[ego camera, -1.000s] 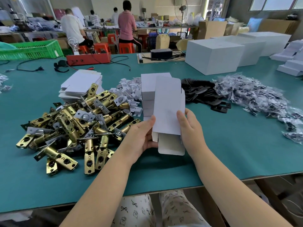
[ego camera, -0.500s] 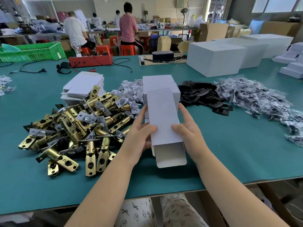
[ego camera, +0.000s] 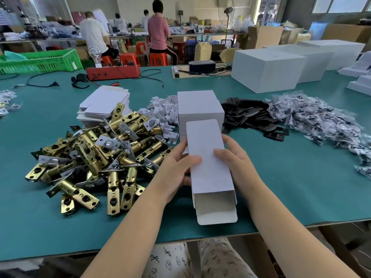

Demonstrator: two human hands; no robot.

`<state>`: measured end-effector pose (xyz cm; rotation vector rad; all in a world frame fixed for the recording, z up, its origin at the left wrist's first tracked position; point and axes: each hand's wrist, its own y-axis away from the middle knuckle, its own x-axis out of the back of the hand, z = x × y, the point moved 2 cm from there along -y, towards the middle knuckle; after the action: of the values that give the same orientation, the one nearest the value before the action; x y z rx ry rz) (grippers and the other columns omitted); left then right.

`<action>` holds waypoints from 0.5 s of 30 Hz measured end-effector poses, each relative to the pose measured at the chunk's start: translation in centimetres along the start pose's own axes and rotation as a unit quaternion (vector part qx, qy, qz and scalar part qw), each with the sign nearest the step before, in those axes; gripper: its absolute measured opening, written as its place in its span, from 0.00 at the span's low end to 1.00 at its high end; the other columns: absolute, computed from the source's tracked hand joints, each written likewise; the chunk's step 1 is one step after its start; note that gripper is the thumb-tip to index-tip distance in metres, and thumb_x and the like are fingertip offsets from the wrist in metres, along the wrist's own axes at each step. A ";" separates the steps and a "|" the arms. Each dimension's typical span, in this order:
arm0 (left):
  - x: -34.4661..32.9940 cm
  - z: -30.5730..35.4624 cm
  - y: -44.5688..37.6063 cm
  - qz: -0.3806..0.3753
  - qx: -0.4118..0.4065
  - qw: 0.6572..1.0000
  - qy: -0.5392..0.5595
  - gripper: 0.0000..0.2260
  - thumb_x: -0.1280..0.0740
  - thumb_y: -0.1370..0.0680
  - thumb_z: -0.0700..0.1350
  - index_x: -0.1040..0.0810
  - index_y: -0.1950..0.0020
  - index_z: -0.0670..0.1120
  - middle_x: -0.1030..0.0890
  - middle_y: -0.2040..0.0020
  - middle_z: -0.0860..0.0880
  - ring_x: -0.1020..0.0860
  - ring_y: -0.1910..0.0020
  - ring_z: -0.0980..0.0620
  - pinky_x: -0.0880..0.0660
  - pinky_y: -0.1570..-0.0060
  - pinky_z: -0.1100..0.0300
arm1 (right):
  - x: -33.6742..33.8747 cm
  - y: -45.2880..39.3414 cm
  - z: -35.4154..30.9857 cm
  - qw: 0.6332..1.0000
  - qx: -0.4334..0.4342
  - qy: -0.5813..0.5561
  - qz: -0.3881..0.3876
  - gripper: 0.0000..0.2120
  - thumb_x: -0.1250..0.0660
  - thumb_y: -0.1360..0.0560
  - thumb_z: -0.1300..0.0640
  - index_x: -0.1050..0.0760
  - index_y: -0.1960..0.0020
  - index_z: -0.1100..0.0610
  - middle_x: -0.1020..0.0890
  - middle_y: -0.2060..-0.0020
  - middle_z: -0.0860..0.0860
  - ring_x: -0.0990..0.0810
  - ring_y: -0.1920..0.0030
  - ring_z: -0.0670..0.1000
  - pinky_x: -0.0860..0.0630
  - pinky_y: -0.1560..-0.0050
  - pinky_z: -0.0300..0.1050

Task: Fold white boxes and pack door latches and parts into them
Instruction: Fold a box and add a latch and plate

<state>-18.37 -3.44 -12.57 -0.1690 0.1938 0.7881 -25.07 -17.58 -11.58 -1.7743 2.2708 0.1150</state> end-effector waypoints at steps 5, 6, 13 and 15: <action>0.0 -0.2 0.0 0.052 0.021 0.998 0.000 0.11 0.30 0.28 0.49 0.18 0.46 0.57 0.16 0.44 0.47 0.17 0.46 0.45 0.24 0.43 0.37 | 0.0 0.1 0.0 1.000 -0.015 0.021 0.003 0.08 0.34 0.27 0.57 0.25 0.48 0.54 0.16 0.55 0.55 0.18 0.57 0.56 0.20 0.53 0.54; 0.0 -0.1 0.0 0.060 0.027 0.998 0.000 0.09 0.31 0.27 0.50 0.17 0.48 0.57 0.16 0.45 0.46 0.17 0.47 0.45 0.23 0.43 0.39 | -0.1 0.1 0.0 1.000 -0.015 0.021 0.001 0.06 0.34 0.25 0.59 0.25 0.48 0.55 0.16 0.56 0.55 0.18 0.58 0.56 0.20 0.55 0.52; -0.3 0.1 0.0 0.099 0.012 0.995 -0.029 0.08 0.37 0.19 0.49 0.17 0.50 0.56 0.15 0.48 0.47 0.17 0.50 0.49 0.19 0.52 0.52 | -0.1 -0.1 0.1 0.998 0.015 0.051 0.033 0.06 0.33 0.24 0.58 0.26 0.47 0.55 0.15 0.57 0.53 0.16 0.59 0.53 0.19 0.57 0.50; -0.1 0.2 0.0 0.088 0.010 0.996 -0.030 0.08 0.33 0.23 0.50 0.19 0.45 0.58 0.15 0.47 0.49 0.17 0.49 0.49 0.19 0.55 0.55 | 0.1 -0.3 0.1 0.997 0.026 0.053 0.055 0.04 0.37 0.21 0.59 0.27 0.47 0.54 0.15 0.58 0.49 0.17 0.60 0.50 0.20 0.60 0.45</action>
<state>-18.38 -3.50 -12.37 -0.1093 0.1614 0.9643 -24.80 -17.73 -11.73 -1.6653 2.4230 -0.0186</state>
